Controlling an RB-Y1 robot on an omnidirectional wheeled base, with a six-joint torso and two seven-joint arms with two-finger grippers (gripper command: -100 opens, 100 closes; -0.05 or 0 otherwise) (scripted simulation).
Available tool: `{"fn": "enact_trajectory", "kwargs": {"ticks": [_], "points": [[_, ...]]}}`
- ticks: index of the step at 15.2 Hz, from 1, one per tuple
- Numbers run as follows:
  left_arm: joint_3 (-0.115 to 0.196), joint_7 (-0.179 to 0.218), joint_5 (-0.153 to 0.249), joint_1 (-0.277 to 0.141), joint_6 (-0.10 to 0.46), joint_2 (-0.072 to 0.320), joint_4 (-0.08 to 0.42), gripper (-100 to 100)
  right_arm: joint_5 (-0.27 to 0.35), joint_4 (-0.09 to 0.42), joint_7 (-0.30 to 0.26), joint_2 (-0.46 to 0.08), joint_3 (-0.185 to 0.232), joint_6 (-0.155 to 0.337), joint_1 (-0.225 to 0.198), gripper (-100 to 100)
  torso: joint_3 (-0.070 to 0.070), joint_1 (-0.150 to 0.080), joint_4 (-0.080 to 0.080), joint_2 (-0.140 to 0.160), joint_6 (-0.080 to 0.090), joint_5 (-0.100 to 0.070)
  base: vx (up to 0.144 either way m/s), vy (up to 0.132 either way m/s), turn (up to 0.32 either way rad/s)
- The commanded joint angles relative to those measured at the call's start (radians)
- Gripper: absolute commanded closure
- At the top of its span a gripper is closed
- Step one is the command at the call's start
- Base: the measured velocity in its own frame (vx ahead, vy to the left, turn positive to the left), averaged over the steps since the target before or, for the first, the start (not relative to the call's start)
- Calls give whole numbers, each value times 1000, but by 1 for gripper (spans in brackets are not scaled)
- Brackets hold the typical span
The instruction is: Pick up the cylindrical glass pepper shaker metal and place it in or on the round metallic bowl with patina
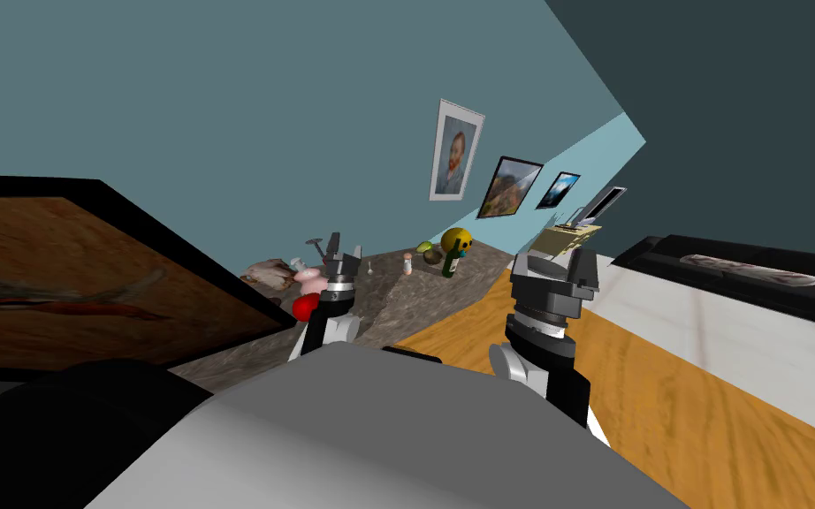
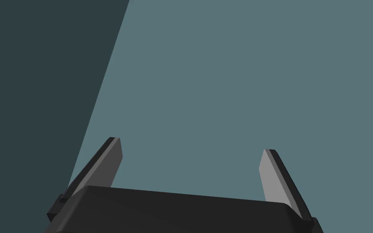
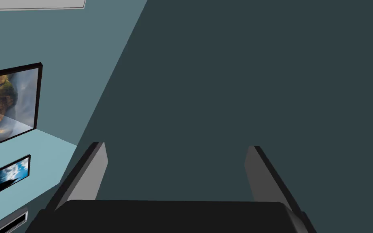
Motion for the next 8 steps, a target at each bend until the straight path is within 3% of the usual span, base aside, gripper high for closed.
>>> {"fn": "enact_trajectory", "kwargs": {"ticks": [1, 3, 5, 6, 8], "points": [[1, 7, 7, -3, 4, 43, 6, -100, 0, 0, 0, 0, 0, 0, 0, 0, 0, 0, 0, 0, 0, 0, -9, -17, 5], [1, 14, 15, -7, 8, 74, 12, -100, 0, 0, 0, 0, 0, 0, 0, 0, 1, -2, 0, 1, 0, 0, -24, -41, 13], [3, 34, 37, -16, 20, 128, 31, -100, 0, 0, 0, 0, 0, 0, 0, 0, 1, -2, 0, 1, 0, -1, -14, -42, 14], [3, 34, 37, -16, 20, 134, 31, -100, 0, 0, 0, 0, 0, 0, 0, 0, 1, -3, 0, 1, 0, -1, -4, -44, 11], [6, 61, 68, -30, 37, 185, 57, -100, 0, 0, 0, 0, 0, 0, 0, 0, 0, -3, 0, 0, 0, -1, 4, -48, 18]]}}
